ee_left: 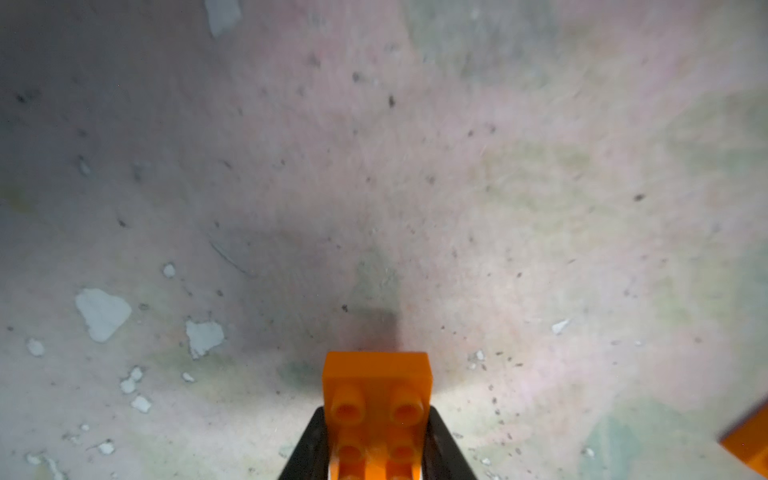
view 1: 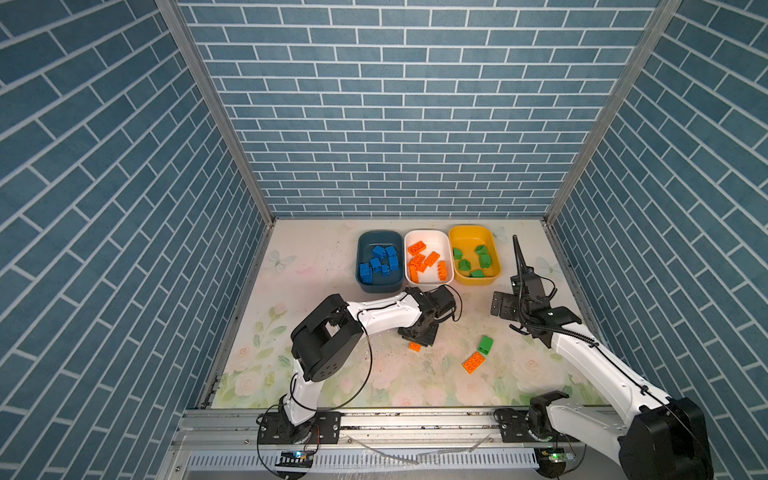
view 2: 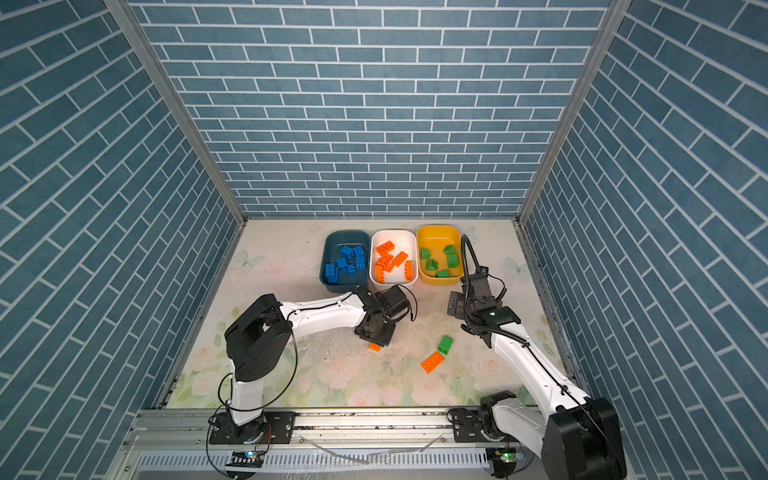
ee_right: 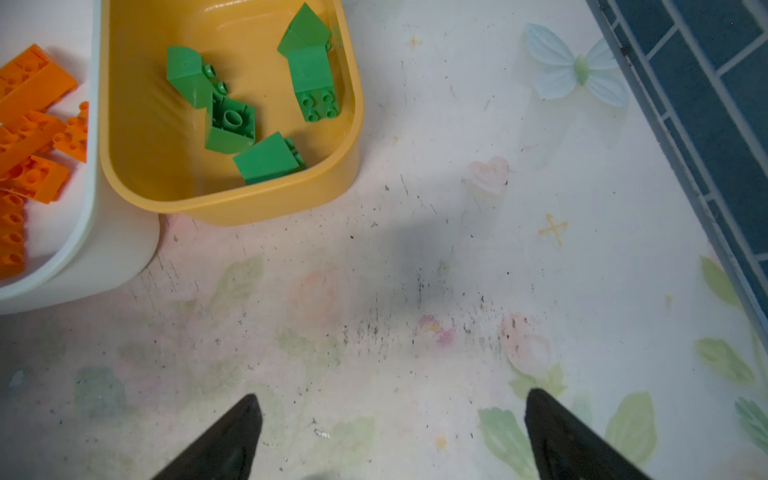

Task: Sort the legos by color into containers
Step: 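Carry the orange brick into the white tub while the right gripper lowers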

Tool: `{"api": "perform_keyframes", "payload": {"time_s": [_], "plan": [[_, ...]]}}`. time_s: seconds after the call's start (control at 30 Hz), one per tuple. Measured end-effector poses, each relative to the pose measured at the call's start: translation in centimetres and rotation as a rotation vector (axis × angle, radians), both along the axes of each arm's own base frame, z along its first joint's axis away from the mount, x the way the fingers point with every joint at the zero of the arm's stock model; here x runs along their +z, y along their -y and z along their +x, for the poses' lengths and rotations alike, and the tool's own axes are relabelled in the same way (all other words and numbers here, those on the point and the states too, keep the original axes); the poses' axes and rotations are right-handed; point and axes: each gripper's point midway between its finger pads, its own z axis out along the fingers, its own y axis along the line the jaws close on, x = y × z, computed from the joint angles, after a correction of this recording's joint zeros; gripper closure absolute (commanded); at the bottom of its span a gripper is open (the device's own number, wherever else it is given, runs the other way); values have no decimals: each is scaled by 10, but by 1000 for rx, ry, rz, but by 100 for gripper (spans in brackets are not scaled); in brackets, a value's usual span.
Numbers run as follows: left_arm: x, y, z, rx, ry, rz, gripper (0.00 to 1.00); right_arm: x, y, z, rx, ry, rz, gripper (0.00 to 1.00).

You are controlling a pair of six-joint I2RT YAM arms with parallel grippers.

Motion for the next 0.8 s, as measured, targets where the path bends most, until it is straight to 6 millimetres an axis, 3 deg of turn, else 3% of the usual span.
{"api": "perform_keyframes", "payload": {"time_s": [0.23, 0.37, 0.53, 0.67, 0.8], "plan": [[62, 39, 58, 19, 178, -162, 75, -4, -3, -4, 9, -25, 19, 1], [94, 40, 97, 64, 258, -232, 74, -5, -3, -8, 4, -37, 29, 1], [131, 36, 160, 138, 384, -302, 74, -7, -5, -16, 8, -64, 53, 1], [136, 37, 203, 175, 454, -319, 74, -15, -9, -24, 10, -94, 87, 1], [123, 42, 233, 202, 499, -290, 70, -27, -14, -37, 16, -146, 133, 1]]}}
